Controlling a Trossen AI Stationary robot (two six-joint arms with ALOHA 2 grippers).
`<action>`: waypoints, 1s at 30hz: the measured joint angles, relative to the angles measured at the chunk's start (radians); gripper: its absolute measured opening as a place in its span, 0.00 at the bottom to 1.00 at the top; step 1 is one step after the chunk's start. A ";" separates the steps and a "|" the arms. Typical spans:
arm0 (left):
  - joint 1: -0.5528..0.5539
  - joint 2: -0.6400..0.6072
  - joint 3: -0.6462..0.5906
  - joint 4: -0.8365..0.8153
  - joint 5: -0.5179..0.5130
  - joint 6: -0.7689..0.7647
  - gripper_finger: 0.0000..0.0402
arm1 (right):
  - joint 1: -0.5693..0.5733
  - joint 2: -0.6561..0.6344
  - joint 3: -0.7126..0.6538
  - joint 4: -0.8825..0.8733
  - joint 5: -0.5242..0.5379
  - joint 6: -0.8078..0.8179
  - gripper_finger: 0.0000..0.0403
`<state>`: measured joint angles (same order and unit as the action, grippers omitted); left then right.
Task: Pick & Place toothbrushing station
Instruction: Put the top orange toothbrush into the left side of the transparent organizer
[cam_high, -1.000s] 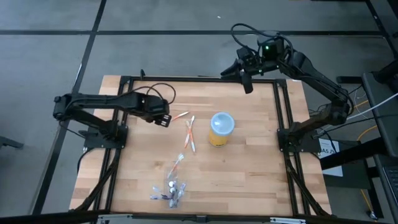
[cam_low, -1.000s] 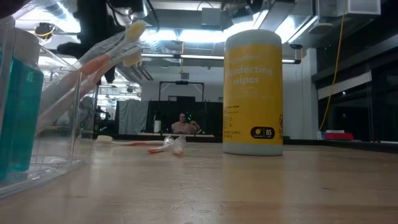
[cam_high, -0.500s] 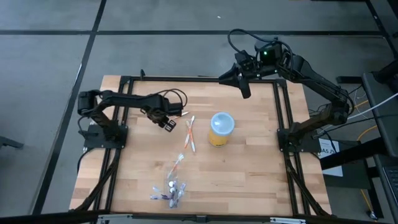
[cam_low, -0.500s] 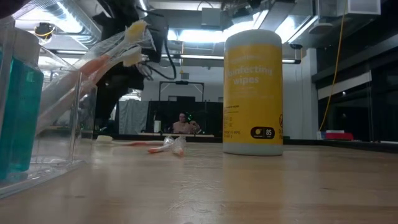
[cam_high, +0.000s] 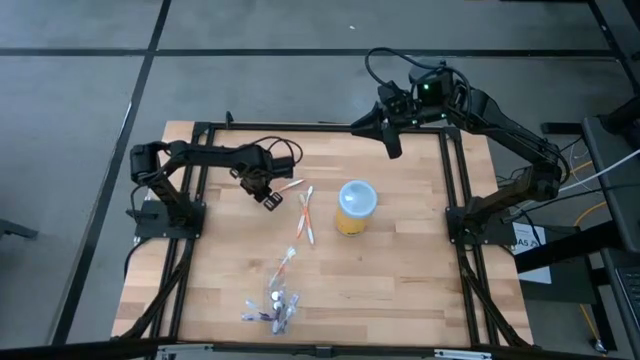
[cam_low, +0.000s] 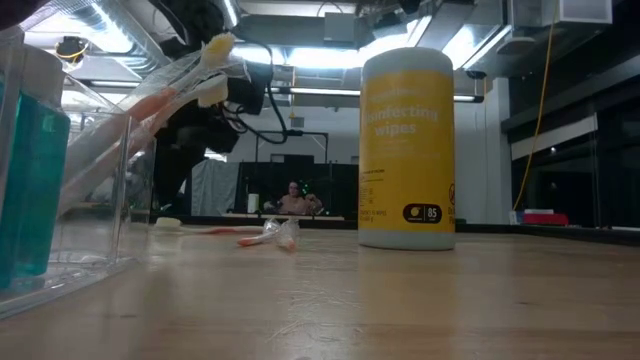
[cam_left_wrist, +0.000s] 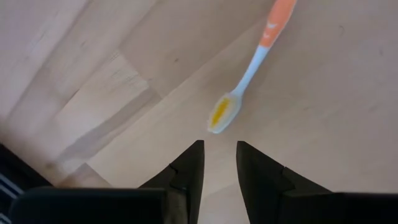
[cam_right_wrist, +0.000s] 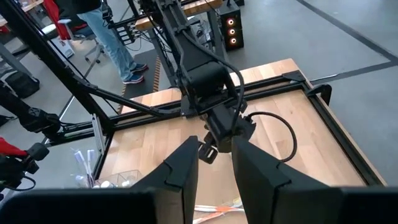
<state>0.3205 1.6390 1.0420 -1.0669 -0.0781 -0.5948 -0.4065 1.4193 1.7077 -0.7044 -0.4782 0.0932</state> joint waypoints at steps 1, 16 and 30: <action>0.004 0.000 0.000 0.001 0.006 0.011 0.22 | 0.000 0.000 0.000 0.000 0.000 0.000 0.25; 0.015 0.000 0.000 0.004 0.081 0.261 0.24 | 0.001 0.000 0.000 0.000 0.000 0.004 0.25; 0.037 0.039 0.002 0.083 0.110 0.502 0.36 | 0.001 0.000 0.000 0.016 -0.003 0.011 0.25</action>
<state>0.3576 1.6780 1.0435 -0.9837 0.0315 -0.0928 -0.4057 1.4193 1.7077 -0.6886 -0.4812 0.1045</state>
